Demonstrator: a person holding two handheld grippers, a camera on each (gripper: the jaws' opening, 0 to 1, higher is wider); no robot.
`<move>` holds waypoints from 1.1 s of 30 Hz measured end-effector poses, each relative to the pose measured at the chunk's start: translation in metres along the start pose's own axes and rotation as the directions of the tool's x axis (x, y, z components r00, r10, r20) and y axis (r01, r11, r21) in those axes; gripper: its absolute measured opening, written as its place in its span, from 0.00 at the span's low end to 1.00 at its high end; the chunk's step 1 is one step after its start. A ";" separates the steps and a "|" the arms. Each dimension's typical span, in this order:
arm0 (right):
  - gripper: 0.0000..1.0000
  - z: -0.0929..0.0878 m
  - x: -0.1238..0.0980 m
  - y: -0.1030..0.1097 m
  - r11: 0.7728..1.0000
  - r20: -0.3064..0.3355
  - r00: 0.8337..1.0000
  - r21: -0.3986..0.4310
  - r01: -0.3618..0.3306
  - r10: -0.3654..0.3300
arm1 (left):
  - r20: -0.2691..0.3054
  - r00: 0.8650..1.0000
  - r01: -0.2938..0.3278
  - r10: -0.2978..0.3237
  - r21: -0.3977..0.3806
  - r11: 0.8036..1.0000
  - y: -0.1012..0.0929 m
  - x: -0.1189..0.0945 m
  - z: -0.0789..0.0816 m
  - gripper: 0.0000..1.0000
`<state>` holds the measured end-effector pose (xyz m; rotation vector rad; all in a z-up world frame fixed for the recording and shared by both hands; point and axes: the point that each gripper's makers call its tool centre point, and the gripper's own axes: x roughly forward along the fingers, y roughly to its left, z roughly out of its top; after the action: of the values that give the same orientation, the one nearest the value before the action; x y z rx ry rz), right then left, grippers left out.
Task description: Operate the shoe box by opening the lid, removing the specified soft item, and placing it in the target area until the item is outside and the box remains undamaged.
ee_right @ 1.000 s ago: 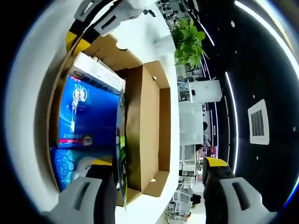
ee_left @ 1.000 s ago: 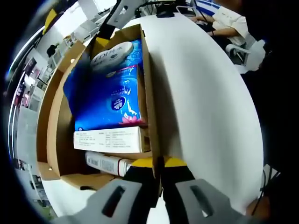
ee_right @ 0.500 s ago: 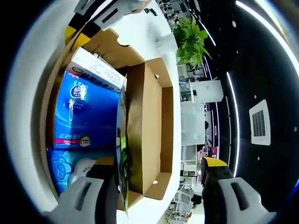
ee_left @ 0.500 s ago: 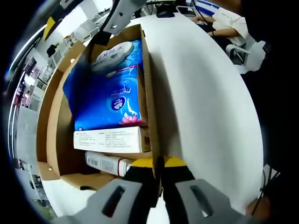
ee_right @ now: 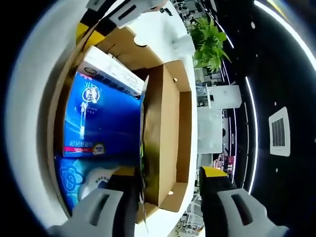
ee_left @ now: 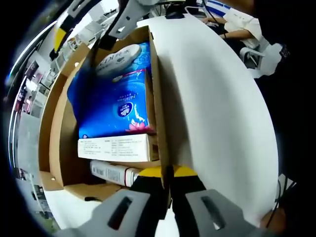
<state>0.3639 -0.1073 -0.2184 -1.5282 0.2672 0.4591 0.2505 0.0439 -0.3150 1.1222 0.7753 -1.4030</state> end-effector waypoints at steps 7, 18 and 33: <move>0.36 0.000 0.001 0.011 0.999 0.005 0.999 -0.004 -0.039 0.039 | -0.004 1.000 -0.004 0.004 0.002 1.000 0.000 0.000 0.000 0.03; 0.23 0.000 0.002 0.022 0.997 -0.003 0.997 -0.013 -0.076 0.076 | -0.006 1.000 -0.005 0.006 0.007 1.000 0.000 0.001 0.000 0.03; 0.10 0.002 0.001 0.033 0.993 -0.004 0.994 -0.044 -0.109 0.109 | -0.013 1.000 -0.009 0.009 0.014 1.000 0.001 0.001 -0.001 0.03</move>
<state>0.3500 -0.1060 -0.2485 -1.5624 0.3448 0.5536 0.2516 0.0445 -0.3162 1.1446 0.7698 -1.3966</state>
